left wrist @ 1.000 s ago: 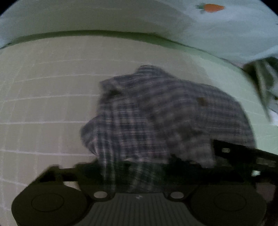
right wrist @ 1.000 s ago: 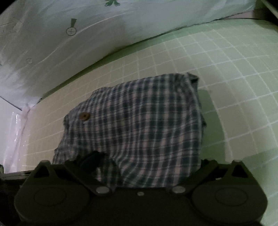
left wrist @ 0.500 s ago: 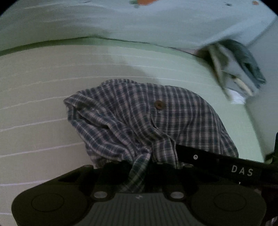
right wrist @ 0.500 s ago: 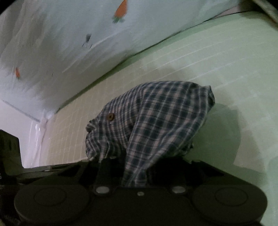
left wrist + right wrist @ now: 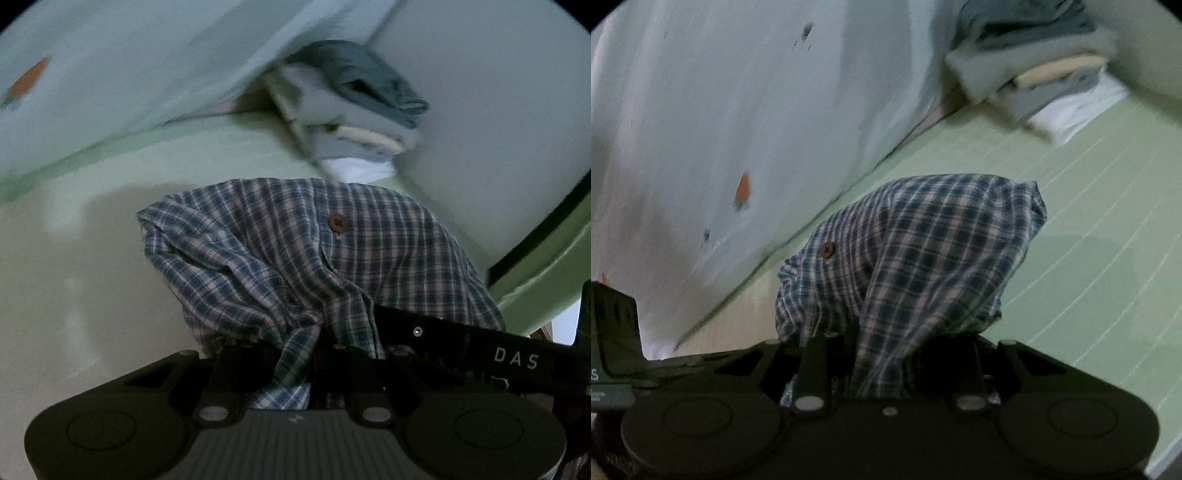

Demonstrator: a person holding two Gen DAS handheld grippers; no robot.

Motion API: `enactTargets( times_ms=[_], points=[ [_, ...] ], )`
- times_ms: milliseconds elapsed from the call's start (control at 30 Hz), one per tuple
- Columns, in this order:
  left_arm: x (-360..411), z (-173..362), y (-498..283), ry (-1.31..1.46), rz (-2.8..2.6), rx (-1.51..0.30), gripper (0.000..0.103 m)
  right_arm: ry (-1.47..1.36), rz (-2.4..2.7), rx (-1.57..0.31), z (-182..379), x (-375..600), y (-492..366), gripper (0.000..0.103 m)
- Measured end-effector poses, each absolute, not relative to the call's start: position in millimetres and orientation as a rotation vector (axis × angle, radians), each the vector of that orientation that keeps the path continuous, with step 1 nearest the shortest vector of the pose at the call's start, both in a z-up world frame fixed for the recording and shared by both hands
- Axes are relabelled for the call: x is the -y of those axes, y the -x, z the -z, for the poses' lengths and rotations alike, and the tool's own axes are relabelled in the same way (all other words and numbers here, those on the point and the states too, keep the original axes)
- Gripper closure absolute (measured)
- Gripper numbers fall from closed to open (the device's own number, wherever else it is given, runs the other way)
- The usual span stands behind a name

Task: Fold clothes
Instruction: 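Grasp the folded shirt with both grippers and lift it toward the clothes stack, then lower the folded shirt onto the clothes stack and open both grippers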

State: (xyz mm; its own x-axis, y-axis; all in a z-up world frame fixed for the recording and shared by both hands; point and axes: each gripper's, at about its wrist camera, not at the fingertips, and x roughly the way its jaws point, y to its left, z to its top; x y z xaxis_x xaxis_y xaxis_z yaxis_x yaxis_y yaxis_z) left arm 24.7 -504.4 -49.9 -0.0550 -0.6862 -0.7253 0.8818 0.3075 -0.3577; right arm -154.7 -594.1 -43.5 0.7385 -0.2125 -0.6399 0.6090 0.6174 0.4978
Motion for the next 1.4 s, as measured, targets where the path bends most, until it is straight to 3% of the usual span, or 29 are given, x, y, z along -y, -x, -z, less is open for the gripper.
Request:
enactTargets(
  times_ms=[333, 567, 633, 700, 767, 800, 833, 900, 1033, 1100, 1133, 1200, 1300, 1400],
  points=[
    [632, -4, -22, -0.153, 1.309, -0.889, 0.086, -0.685, 0.462, -0.501, -4, 741, 175, 0.075],
    [745, -82, -50, 0.005, 1.372, -0.749, 0.085, -0.57, 0.442, -0.391, -74, 863, 160, 0.075],
    [778, -109, -61, 0.02, 1.393, -0.667, 0.083, -0.519, 0.446, -0.349, -101, 892, 151, 0.075],
    [811, -130, -74, 0.042, 1.397, -0.603, 0.072, -0.47, 0.457, -0.291, -126, 927, 141, 0.074],
    [845, -135, -93, 0.053, 1.374, -0.604, 0.061, -0.469, 0.498, -0.233, -141, 967, 133, 0.069],
    [861, -129, -103, 0.036, 1.347, -0.627, 0.05, -0.495, 0.536, -0.209, -143, 989, 129, 0.06],
    [878, -121, -113, 0.013, 1.312, -0.653, 0.047, -0.527, 0.578, -0.196, -140, 1011, 125, 0.046],
    [900, -97, -127, -0.038, 1.247, -0.706, 0.046, -0.624, 0.682, -0.184, -122, 1054, 117, 0.031],
    [910, -43, -142, -0.103, 1.15, -0.815, 0.04, -0.691, 0.948, -0.309, -80, 1096, 100, 0.03],
    [905, -30, -142, -0.086, 1.127, -0.819, 0.025, -0.571, 1.062, -0.261, -72, 1076, 100, 0.023],
    [903, -27, -142, -0.082, 1.118, -0.818, 0.023, -0.512, 1.088, -0.22, -70, 1063, 101, 0.014],
    [899, -26, -140, -0.075, 1.104, -0.813, 0.021, -0.41, 1.087, -0.196, -61, 1046, 98, 0.005],
    [894, -28, -137, -0.071, 1.092, -0.789, 0.016, -0.436, 1.048, -0.389, -39, 1056, 83, 0.008],
    [868, -43, -121, -0.096, 1.108, -0.699, 0.002, -0.424, 1.083, -0.311, -43, 1040, 99, 0.002]
  ],
)
